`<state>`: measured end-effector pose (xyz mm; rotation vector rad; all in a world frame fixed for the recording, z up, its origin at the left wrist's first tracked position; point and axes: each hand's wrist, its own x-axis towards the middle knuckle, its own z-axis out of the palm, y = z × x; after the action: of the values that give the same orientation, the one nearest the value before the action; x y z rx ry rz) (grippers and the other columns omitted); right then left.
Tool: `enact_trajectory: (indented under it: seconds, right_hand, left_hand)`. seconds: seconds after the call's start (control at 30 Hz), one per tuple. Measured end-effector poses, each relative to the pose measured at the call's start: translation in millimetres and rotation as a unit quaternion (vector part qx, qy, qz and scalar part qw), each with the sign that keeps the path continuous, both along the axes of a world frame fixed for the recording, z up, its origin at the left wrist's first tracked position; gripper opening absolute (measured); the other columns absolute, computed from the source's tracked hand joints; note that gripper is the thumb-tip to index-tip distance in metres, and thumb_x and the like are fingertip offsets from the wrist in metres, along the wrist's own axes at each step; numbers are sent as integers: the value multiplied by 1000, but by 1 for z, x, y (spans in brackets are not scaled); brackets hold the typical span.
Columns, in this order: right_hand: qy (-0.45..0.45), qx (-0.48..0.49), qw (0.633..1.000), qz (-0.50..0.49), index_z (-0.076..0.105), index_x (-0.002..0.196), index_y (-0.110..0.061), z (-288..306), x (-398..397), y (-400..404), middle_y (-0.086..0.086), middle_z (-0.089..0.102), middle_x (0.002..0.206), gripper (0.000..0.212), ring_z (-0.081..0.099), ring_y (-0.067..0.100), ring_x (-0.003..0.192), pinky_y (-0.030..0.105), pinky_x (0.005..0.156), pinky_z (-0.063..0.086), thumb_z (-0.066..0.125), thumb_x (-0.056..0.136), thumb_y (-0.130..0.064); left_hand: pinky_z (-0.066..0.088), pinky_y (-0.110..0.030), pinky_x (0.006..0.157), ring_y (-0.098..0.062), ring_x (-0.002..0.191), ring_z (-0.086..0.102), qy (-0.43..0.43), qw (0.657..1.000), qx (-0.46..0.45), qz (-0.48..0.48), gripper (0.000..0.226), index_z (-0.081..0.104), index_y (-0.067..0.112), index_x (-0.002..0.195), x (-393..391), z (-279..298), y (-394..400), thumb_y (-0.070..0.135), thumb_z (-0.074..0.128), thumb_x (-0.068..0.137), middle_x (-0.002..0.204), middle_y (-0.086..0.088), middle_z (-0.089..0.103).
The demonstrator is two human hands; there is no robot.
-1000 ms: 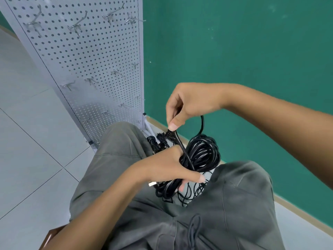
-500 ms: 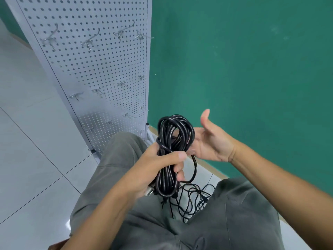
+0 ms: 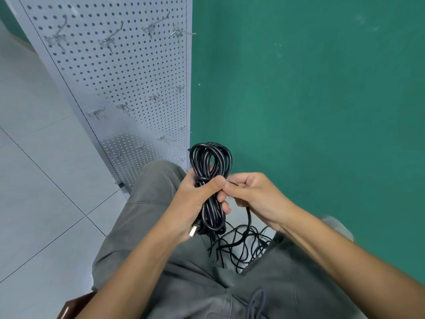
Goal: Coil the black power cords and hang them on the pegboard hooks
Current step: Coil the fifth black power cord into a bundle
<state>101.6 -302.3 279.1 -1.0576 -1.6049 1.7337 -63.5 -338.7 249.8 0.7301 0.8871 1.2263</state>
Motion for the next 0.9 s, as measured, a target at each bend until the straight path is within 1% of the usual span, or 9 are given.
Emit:
enact_trajectory:
  seconds: [0.1, 0.23, 0.37, 0.47, 0.57, 0.63, 0.77, 0.83, 0.9]
  right_hand:
    - [-5, 25, 999, -41, 69, 80, 12, 3, 4, -5, 1, 61, 50, 21, 49, 0, 41, 6, 51, 41, 68, 94, -5]
    - [-37, 59, 992, -107, 72, 77, 13, -2, 5, -14, 6, 61, 50, 21, 53, -2, 42, 5, 53, 43, 71, 91, -3]
    - [-107, 68, 987, -103, 76, 83, 6, -1, 3, -12, -6, 61, 48, 22, 51, 1, 41, 9, 51, 41, 72, 93, -13]
    - [-165, 83, 980, -74, 79, 86, -5, 3, 7, -10, -10, 70, 60, 19, 63, 0, 57, 10, 65, 44, 73, 94, -22]
    - [-222, 82, 970, -62, 77, 92, -3, 13, 22, -4, -18, 52, 46, 18, 44, -1, 39, 10, 47, 35, 69, 96, -18]
    - [-260, 116, 957, -51, 78, 92, -5, 26, 32, 3, -17, 53, 49, 13, 46, -3, 42, 7, 50, 36, 69, 96, -14]
    - [-319, 193, 928, 18, 79, 92, -9, 59, 35, 7, -12, 60, 59, 15, 48, -4, 50, 8, 56, 35, 66, 97, -15]
    - [-327, 216, 918, 62, 77, 99, -9, 74, 30, 7, -8, 65, 68, 20, 48, -3, 49, 10, 55, 36, 58, 102, -13]
    - [-339, 232, 906, 106, 76, 105, -11, 84, 19, 11, -5, 67, 73, 23, 53, 0, 58, 17, 65, 45, 53, 105, -16]
  left_hand:
    - [55, -37, 59, -30, 59, 59, 88, 996, 20, 3, 66, 51, 2, 120, 1, -2, 1, 26, 91, 72, 66, -12, 58]
    - [52, -34, 56, -30, 59, 60, 124, 992, 11, 12, 43, 62, 9, 100, 6, -3, 1, 30, 86, 71, 65, -10, 60]
    - [53, -34, 58, -27, 59, 64, 148, 988, -3, 33, 28, 68, 8, 83, 8, -9, 2, 29, 85, 78, 64, -9, 62]
    - [53, -35, 60, -28, 59, 66, 155, 986, -20, 49, 22, 69, 15, 73, 6, -13, 3, 28, 85, 81, 64, -10, 63]
    - [53, -36, 59, -28, 60, 63, 148, 984, -54, 79, 21, 69, 11, 76, -1, -16, 6, 25, 83, 84, 65, -10, 62]
    - [53, -36, 58, -29, 60, 62, 161, 982, -67, 77, 24, 68, 8, 78, -4, -18, 7, 24, 84, 84, 64, -9, 61]
    - [59, -40, 67, -23, 57, 66, 262, 963, -49, 21, 44, 70, -6, 88, 1, -21, 6, 33, 87, 78, 62, -11, 66]
    - [58, -37, 66, -21, 53, 64, 308, 951, -40, -5, 44, 69, -2, 82, 3, -20, 5, 36, 89, 75, 63, -16, 68]
    - [57, -35, 68, -23, 53, 65, 352, 935, -29, -32, 36, 68, 9, 73, 5, -19, 4, 38, 89, 73, 62, -13, 71]
